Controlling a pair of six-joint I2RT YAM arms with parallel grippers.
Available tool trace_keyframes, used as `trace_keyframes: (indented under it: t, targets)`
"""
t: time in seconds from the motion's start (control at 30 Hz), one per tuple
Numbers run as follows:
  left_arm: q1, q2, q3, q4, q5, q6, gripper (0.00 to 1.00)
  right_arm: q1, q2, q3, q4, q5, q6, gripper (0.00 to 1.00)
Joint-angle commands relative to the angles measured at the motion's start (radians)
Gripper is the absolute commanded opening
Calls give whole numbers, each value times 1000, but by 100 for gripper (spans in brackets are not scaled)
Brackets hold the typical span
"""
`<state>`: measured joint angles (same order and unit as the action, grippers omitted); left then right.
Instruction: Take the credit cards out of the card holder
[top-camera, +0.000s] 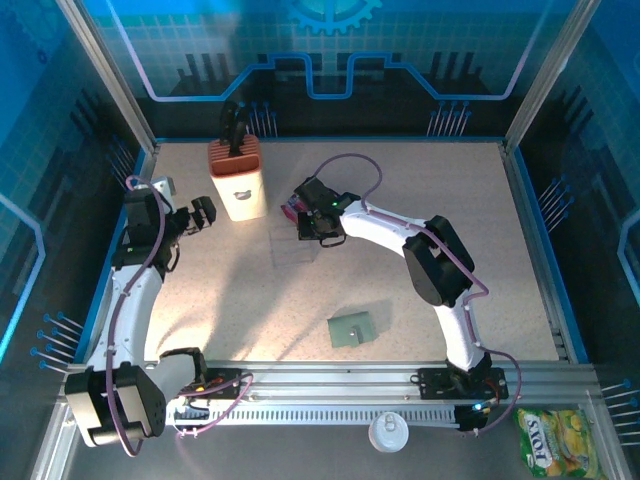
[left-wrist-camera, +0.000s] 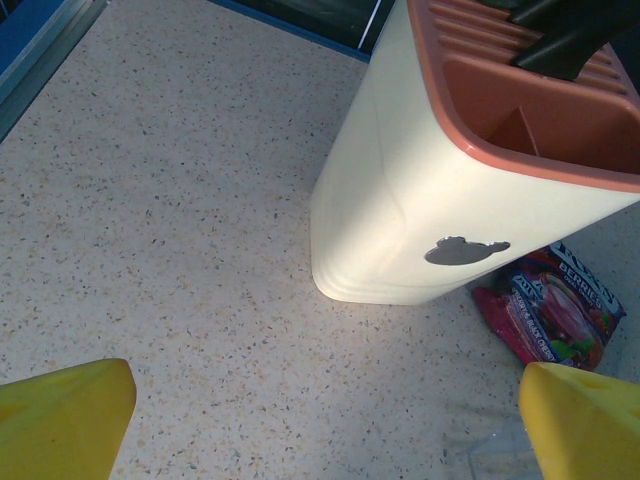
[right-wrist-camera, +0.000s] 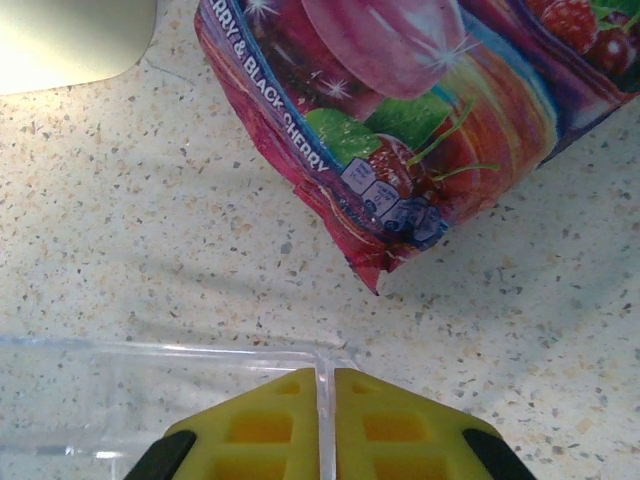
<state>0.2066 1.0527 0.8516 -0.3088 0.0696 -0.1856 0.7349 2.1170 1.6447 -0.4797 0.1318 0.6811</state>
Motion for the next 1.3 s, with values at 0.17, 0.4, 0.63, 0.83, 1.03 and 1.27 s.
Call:
trace_keyframes:
  t: [0.17,0.4,0.63,0.83,1.03,1.27]
  targets:
    - [7,7,-2,12,27,-18,99,-1,-77,-16,-66,63,-13,9]
    - [-31,54,43,-34,40,-63,99,-65,-166,-100,-72,86,-47,9]
    - [-168,189,143,-84,83,-190,99,-185,-252,-207,-41,68,-95,9]
    - [-354,314,196,-11,51,-260,99,-300,-274,-244,-30,32,-154,9]
    - [-495,438,228,85,74,-389,99,-386,-254,-239,-16,6,-208,9]
    - [-617,530,255,161,56,-483,99,-413,-184,-169,-35,34,-277,9]
